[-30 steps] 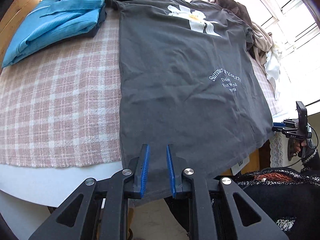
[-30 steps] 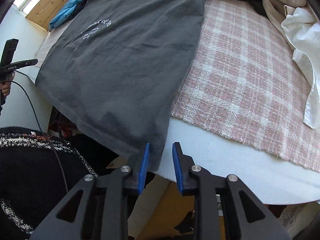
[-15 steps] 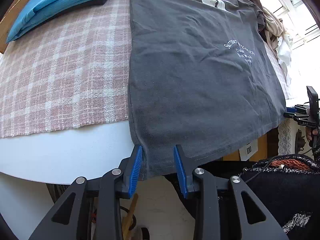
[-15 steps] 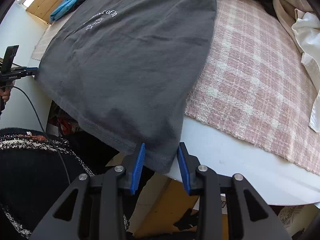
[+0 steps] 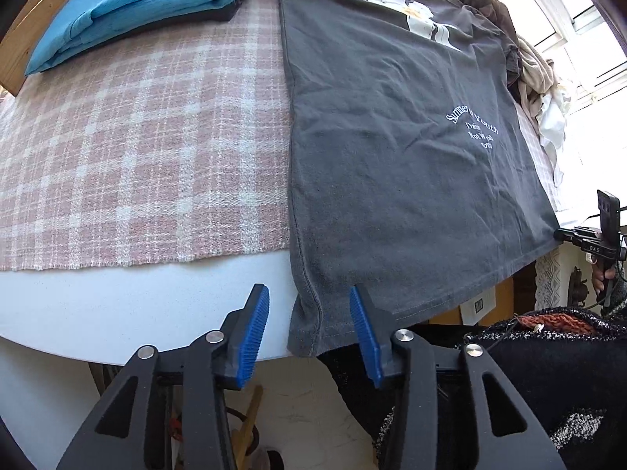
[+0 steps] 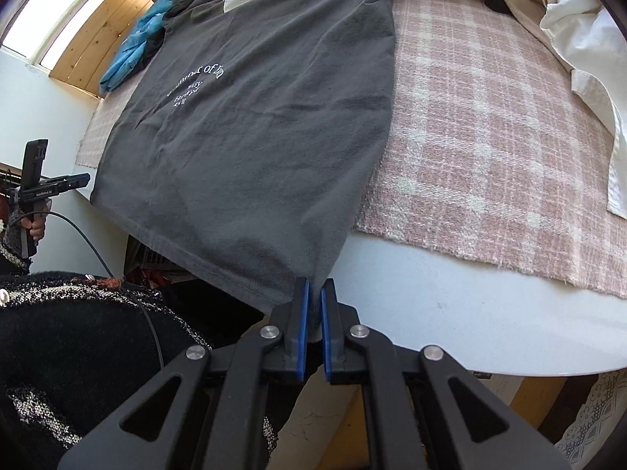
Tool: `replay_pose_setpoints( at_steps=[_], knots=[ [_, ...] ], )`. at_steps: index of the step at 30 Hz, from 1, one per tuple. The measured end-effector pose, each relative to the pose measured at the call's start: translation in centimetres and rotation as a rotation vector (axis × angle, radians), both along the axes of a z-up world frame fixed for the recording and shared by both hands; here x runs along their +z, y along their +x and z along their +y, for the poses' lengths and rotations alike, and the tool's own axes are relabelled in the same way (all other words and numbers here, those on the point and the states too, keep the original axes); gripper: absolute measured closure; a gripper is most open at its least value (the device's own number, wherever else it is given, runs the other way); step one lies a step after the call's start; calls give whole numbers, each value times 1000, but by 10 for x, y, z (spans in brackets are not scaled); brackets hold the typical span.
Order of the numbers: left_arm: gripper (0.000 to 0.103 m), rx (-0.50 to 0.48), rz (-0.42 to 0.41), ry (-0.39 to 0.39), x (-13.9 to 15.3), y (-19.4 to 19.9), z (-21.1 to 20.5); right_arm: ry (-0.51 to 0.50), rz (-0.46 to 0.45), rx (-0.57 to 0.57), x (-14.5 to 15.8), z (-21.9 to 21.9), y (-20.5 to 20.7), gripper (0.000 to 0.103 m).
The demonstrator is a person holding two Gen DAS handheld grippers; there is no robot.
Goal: Fold clothes
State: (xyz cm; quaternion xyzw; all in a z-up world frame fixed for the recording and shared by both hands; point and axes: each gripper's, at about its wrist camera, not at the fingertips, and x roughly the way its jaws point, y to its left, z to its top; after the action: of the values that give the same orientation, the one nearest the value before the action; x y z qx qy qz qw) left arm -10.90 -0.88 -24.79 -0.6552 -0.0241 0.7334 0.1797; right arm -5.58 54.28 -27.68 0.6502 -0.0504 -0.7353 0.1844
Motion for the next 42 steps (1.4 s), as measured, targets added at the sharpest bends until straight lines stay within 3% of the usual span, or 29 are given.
replay_pose_setpoints(
  at_steps=[7,9,11,14,15,17,21,25,27,31,33,36,38,42],
  knots=[
    [62,-74,-36,-83,-17,-2,21,54,-17,1,1,-3,-8,86],
    [76,-85,-47,-106,-23,-2,24,74,-16,11,0,-5,-8,86],
    [100,-98,-55,-78,-24,-1,24,81,-18,23,-2,-7,-8,86],
    [101,-110,-63,-29,-24,-2,22,54,-6,40,-4,-8,-6,90],
    [101,-108,-64,0,-22,-2,20,31,-1,30,-2,-5,-6,99],
    [101,-75,-63,76,-14,-6,13,-21,7,1,3,1,-7,99],
    [101,32,-36,243,11,-28,-11,-182,71,-141,33,32,-22,100],
    [101,93,16,310,33,-80,-18,-289,150,-273,65,55,-67,100],
    [101,109,39,321,39,-110,-17,-246,192,-303,71,53,-100,100],
    [101,97,19,259,19,-159,-14,-126,93,-242,62,44,-131,96],
    [101,67,-3,241,8,-166,-6,-71,49,-153,55,21,-111,92],
    [101,34,-20,247,7,-161,-1,-10,-2,-57,37,-7,-51,68],
    [100,23,-32,246,7,-153,1,34,-36,-62,23,-15,-17,67],
    [100,8,-56,234,6,-141,-4,32,-55,-99,9,-16,22,67]
  ],
)
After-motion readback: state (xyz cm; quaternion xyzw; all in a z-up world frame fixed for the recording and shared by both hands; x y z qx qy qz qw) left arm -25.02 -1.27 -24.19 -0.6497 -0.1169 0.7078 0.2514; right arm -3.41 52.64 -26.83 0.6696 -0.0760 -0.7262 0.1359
